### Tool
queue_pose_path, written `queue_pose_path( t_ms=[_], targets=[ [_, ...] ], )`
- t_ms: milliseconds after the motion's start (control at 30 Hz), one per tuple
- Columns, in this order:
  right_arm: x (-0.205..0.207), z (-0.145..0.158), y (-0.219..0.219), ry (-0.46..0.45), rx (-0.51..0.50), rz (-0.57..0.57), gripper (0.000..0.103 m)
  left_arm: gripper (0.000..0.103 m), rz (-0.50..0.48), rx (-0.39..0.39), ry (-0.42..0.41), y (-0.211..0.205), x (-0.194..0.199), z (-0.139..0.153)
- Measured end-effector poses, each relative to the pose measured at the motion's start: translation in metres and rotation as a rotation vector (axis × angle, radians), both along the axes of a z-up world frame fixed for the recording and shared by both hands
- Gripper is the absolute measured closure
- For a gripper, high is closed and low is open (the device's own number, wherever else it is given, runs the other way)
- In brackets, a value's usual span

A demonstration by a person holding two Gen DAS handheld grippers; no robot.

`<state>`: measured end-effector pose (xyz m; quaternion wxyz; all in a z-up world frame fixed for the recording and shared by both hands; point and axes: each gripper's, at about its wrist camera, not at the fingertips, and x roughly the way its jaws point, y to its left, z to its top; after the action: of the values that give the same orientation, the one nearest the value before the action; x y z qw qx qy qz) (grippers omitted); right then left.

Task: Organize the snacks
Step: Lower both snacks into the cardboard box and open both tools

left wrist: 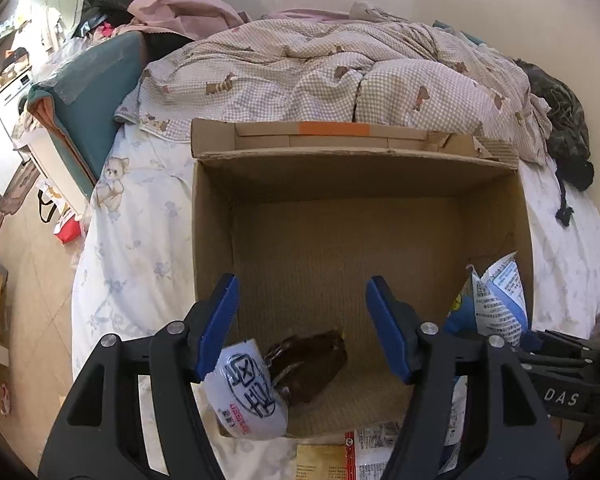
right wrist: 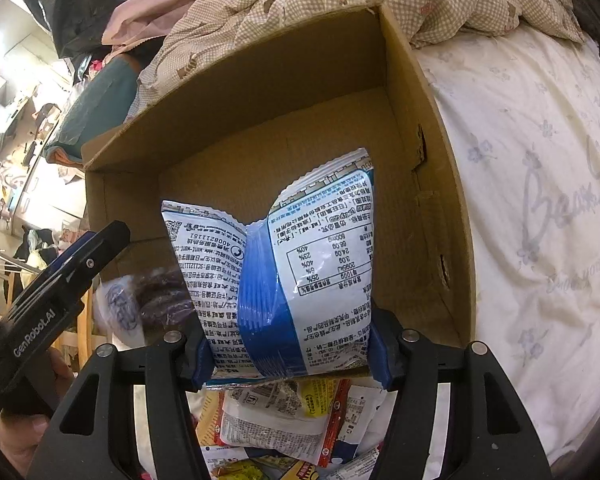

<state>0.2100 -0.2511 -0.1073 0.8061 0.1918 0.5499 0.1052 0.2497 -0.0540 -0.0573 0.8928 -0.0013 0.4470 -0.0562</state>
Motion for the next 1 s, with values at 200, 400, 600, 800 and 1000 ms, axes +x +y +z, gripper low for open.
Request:
queue_pose_path(
  t_ms=[200, 400, 600, 800, 1000],
  targets=[
    [-0.003, 0.008, -0.003, -0.039, -0.008, -0.015, 0.016, 0.008, 0.021, -0.020, -0.028, 0.007, -0.004, 0.007],
    [-0.007, 0.017, -0.010, -0.052, 0.010, -0.047, 0.012, 0.007, 0.033, -0.036, -0.038, 0.011, -0.007, 0.013],
    [-0.014, 0.027, -0.011, -0.061, -0.008, -0.048, 0.012, 0.007, 0.029, -0.044, -0.048, 0.011, -0.013, 0.017],
    [-0.020, 0.038, -0.014, -0.072, -0.020, -0.060, 0.012, 0.007, 0.028, -0.054, -0.058, 0.013, -0.020, 0.024],
    [-0.025, 0.049, -0.011, -0.088, -0.044, -0.054, 0.012, 0.007, 0.044, -0.072, -0.073, 0.020, -0.029, 0.034]
  ],
)
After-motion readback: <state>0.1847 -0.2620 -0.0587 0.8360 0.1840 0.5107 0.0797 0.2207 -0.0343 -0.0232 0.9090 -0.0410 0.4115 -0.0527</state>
